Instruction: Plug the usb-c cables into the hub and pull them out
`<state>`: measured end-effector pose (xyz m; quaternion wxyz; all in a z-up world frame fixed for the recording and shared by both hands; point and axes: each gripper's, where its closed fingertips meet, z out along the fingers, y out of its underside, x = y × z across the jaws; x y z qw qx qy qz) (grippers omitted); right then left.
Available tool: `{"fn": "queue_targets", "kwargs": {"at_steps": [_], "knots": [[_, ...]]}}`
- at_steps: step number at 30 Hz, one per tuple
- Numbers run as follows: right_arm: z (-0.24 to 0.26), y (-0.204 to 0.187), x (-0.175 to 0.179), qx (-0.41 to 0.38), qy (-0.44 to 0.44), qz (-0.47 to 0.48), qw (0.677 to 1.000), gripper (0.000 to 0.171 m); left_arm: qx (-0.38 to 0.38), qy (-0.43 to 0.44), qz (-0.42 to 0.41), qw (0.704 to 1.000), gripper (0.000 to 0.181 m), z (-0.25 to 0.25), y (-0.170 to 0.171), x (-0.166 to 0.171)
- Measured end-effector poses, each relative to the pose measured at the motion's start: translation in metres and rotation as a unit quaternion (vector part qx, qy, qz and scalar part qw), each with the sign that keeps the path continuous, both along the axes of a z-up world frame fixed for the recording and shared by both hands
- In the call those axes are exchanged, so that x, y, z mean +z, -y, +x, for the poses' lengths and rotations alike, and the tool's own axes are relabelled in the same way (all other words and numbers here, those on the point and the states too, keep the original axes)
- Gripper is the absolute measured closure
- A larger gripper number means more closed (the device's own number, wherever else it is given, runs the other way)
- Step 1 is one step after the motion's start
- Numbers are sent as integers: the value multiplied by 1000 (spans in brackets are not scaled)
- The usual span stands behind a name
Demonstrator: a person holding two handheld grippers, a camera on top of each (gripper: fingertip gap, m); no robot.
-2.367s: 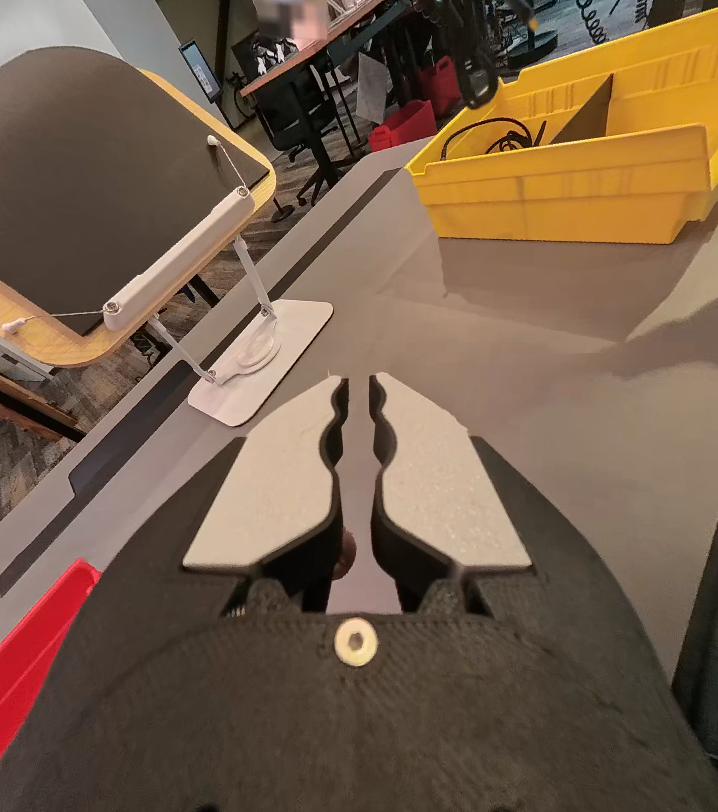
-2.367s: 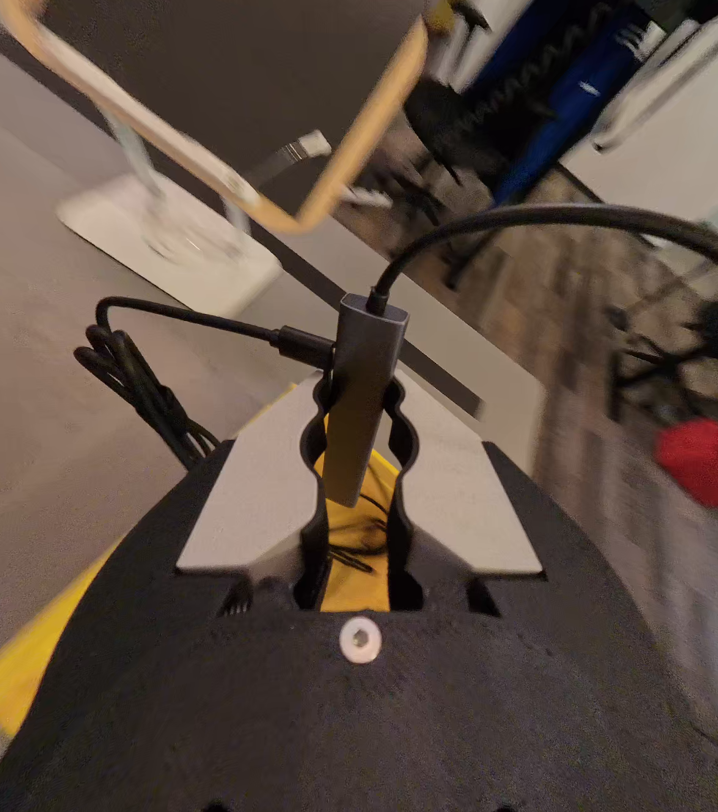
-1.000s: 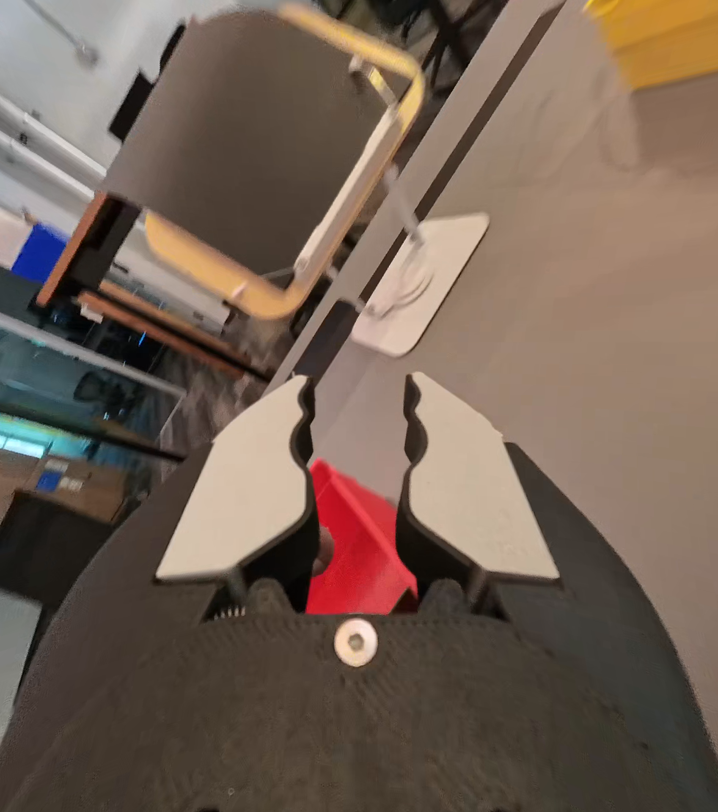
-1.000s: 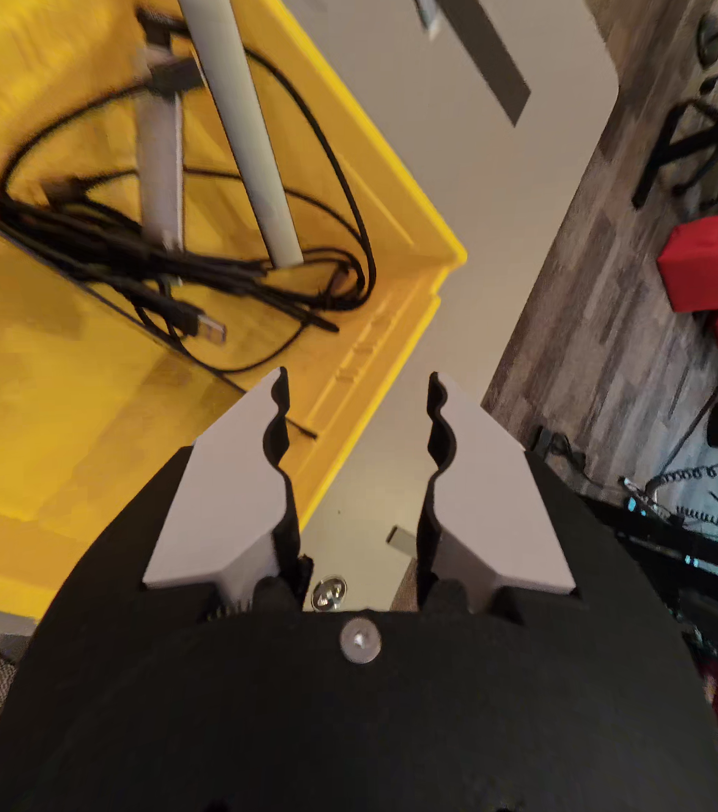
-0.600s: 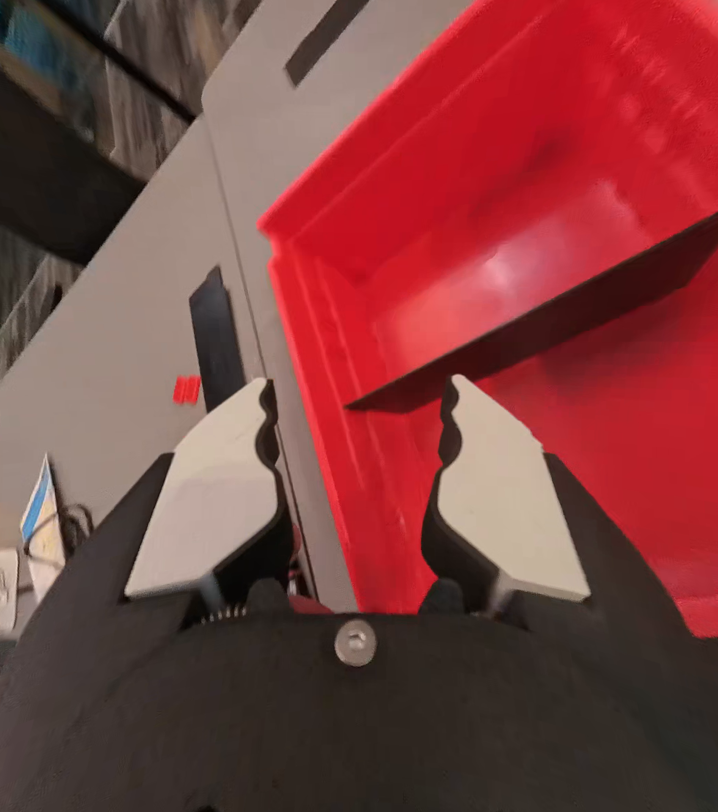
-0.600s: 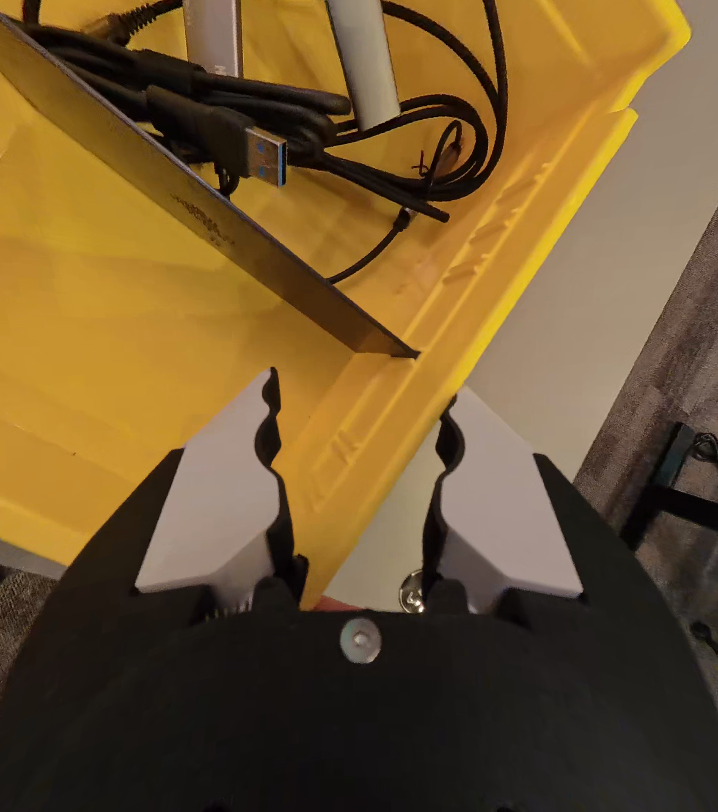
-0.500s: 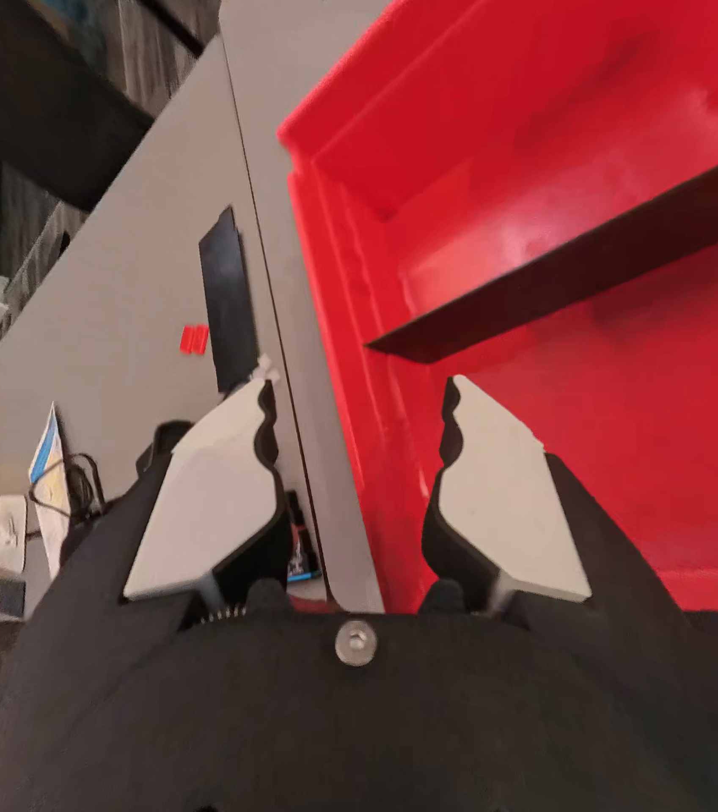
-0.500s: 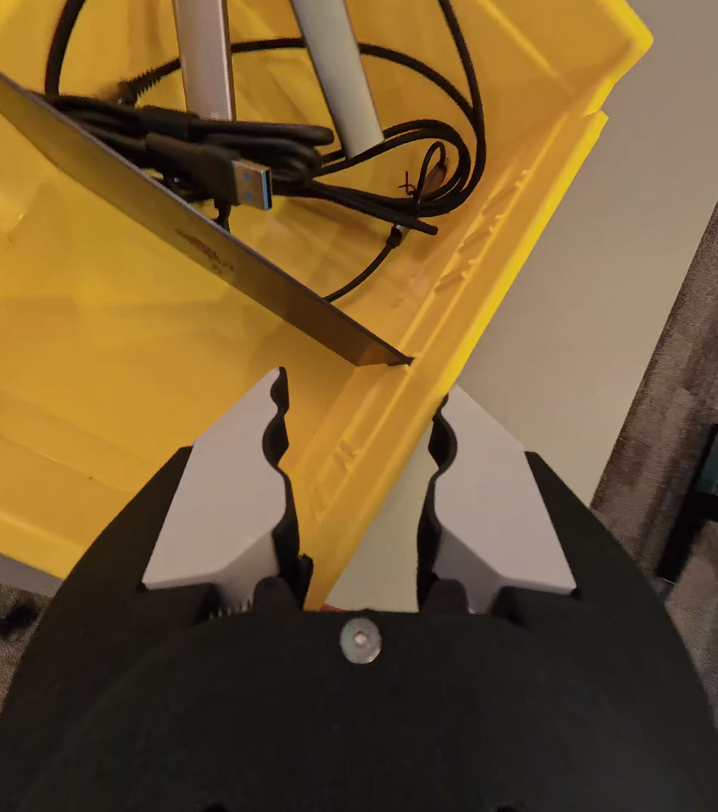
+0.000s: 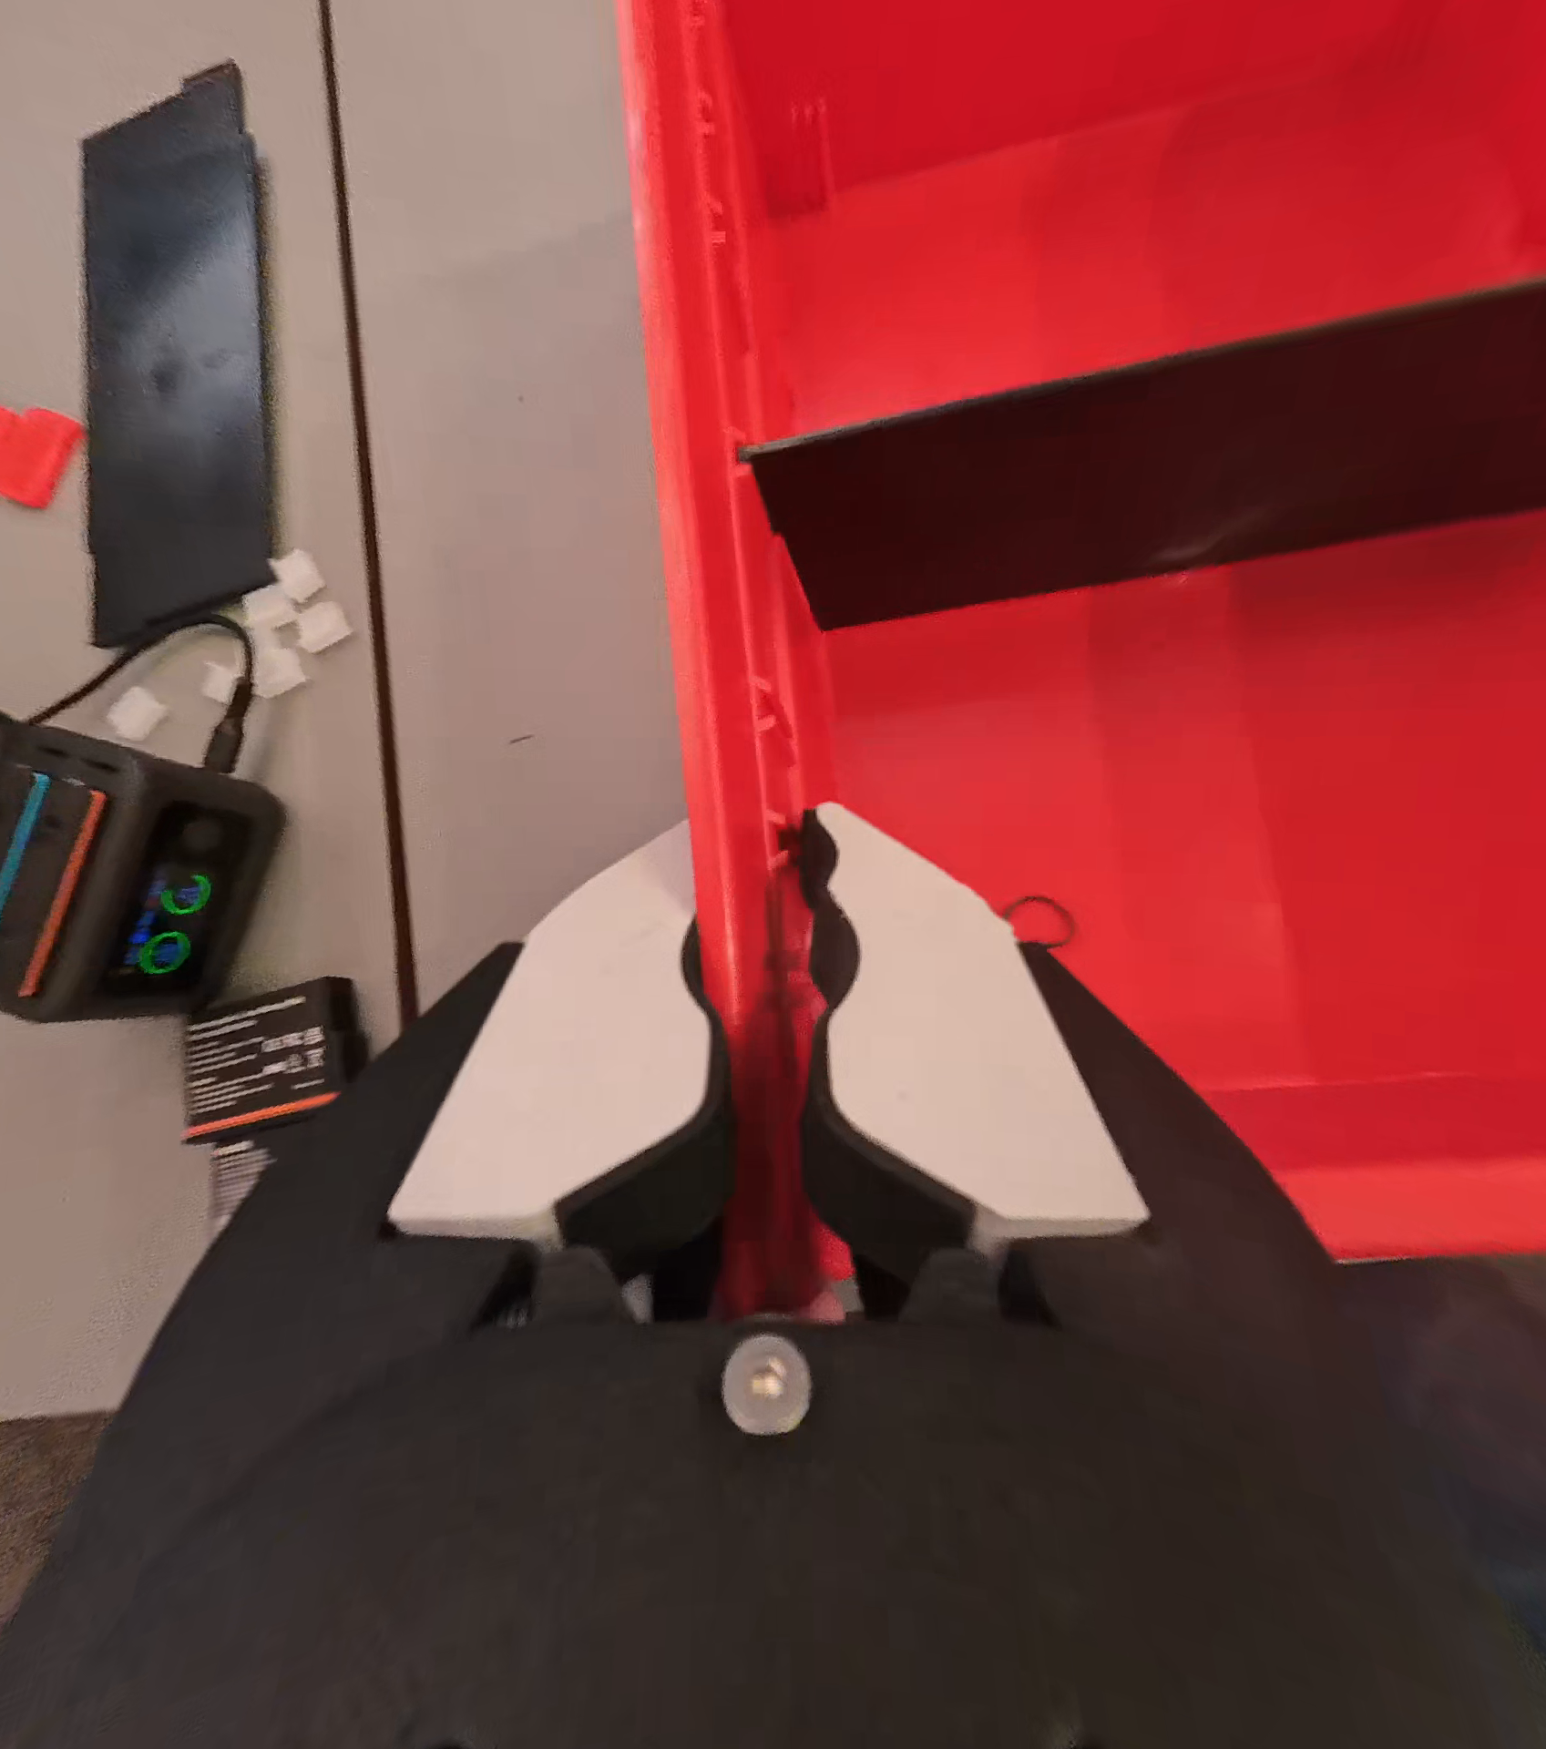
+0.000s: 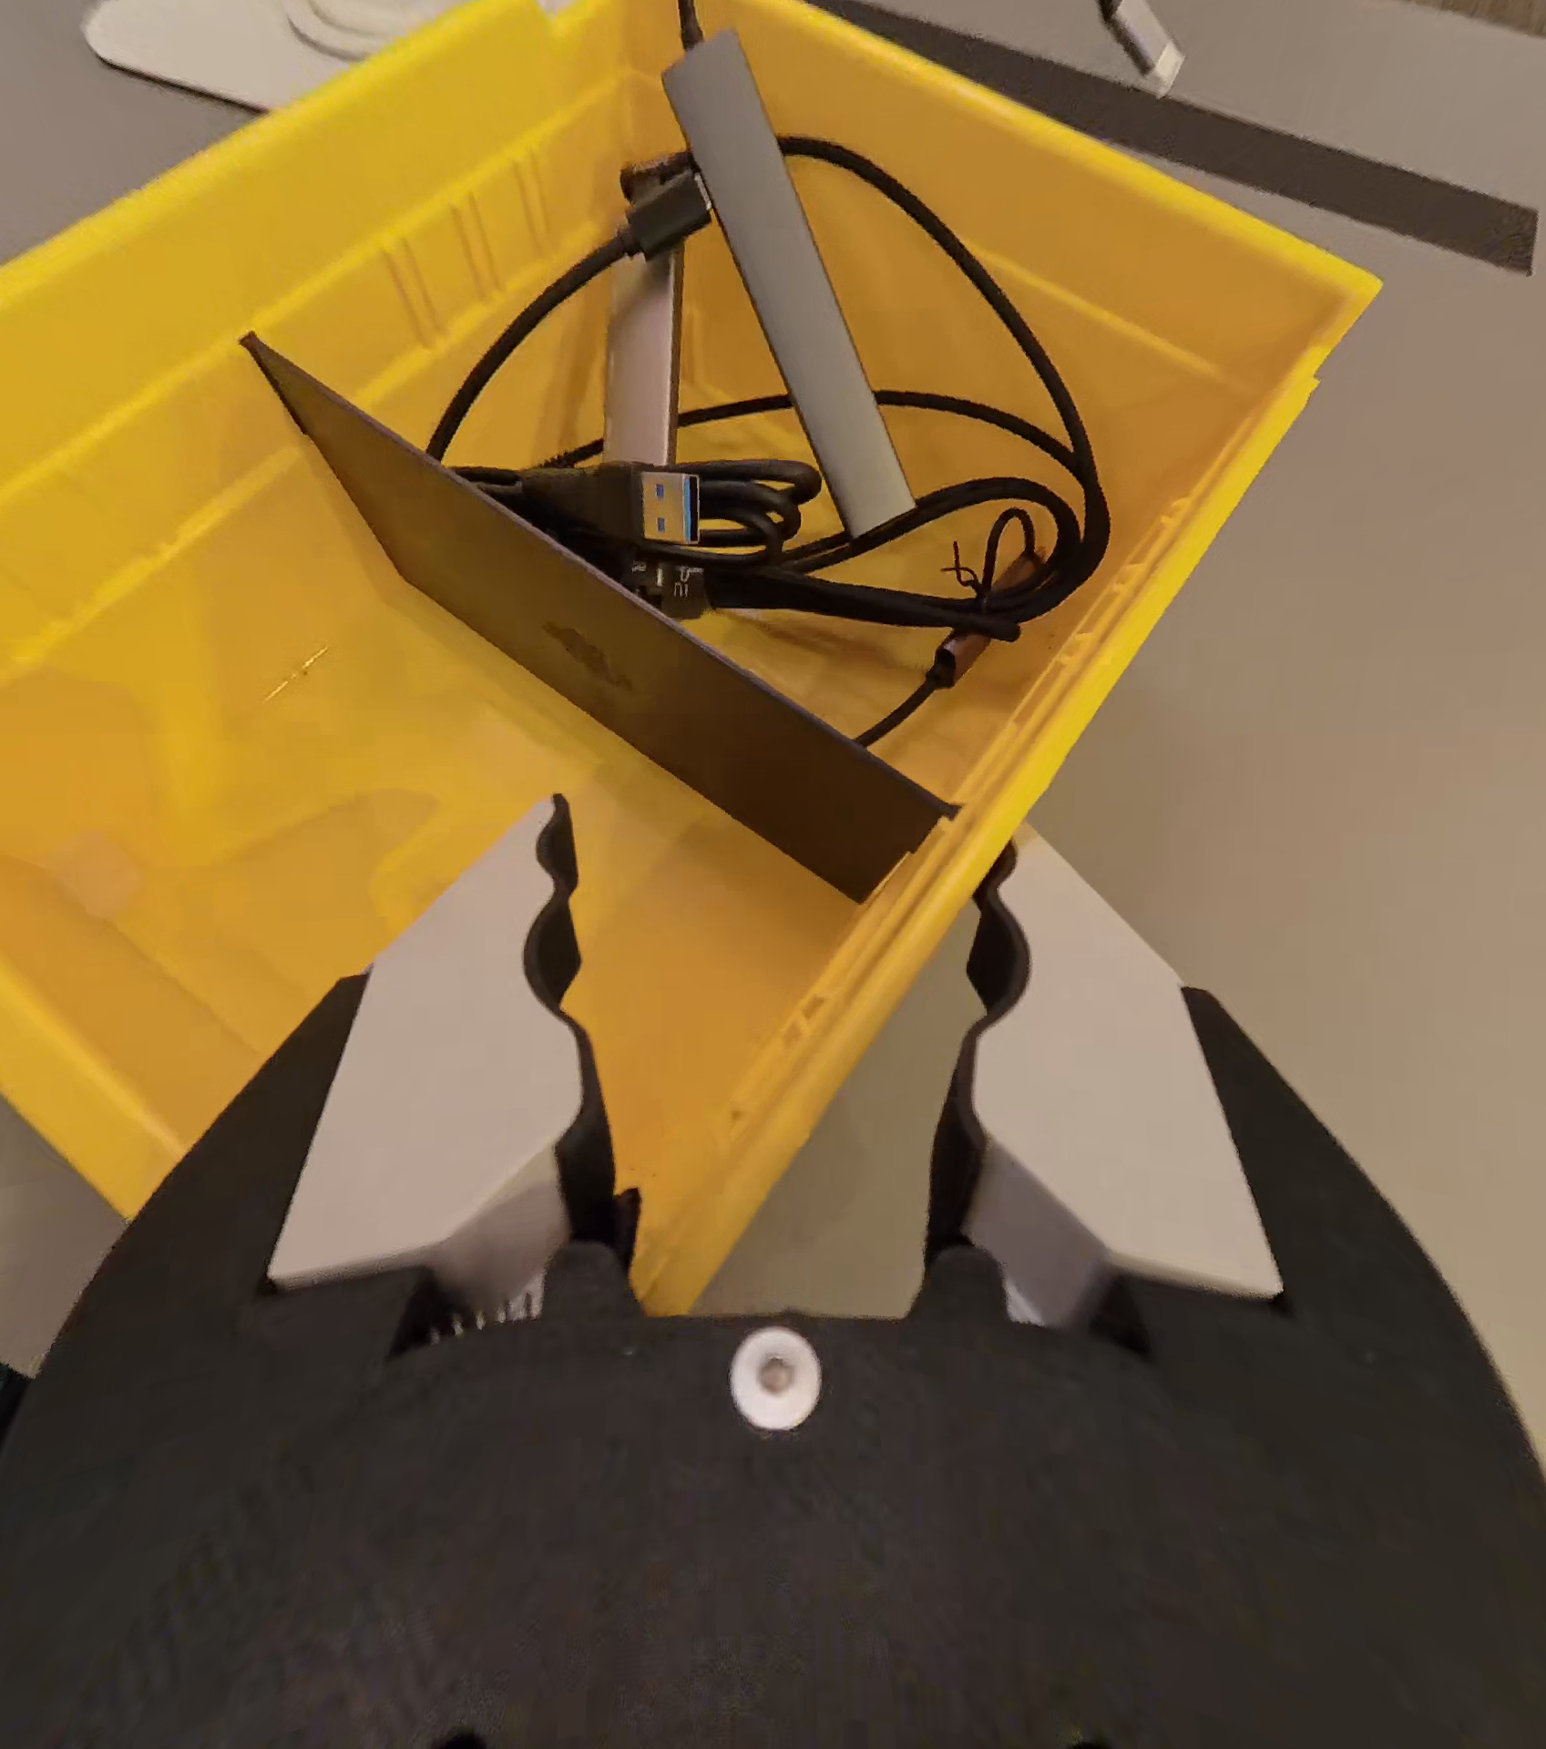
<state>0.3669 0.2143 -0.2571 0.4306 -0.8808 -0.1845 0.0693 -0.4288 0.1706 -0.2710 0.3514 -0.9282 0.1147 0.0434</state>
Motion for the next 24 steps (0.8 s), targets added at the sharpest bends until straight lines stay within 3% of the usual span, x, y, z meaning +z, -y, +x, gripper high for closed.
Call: {"fn": "queue_targets", "kwargs": {"at_steps": [2, 8, 13, 20, 24], "knots": [[-20, -1, 0, 2, -6, 17, 1000, 88, 4, 57, 13, 998, 175, 5, -1, 3], [-97, 0, 5, 48, -64, 34, 996, 88, -9, 97, 66, 993, 176, 21, 2, 19], [-175, 3, 6, 102, -81, 35, 991, 84, -5, 53, 112, 992, 176, 16, 5, 43], [-294, 6, 25, 160, -179, 47, 970, 68, 23, 69, 180, 981, 176, 1, 30, 87], [-362, 13, 30, 209, -191, 37, 958, 58, 47, 82, 217, 972, 176, -16, 45, 112]]}}
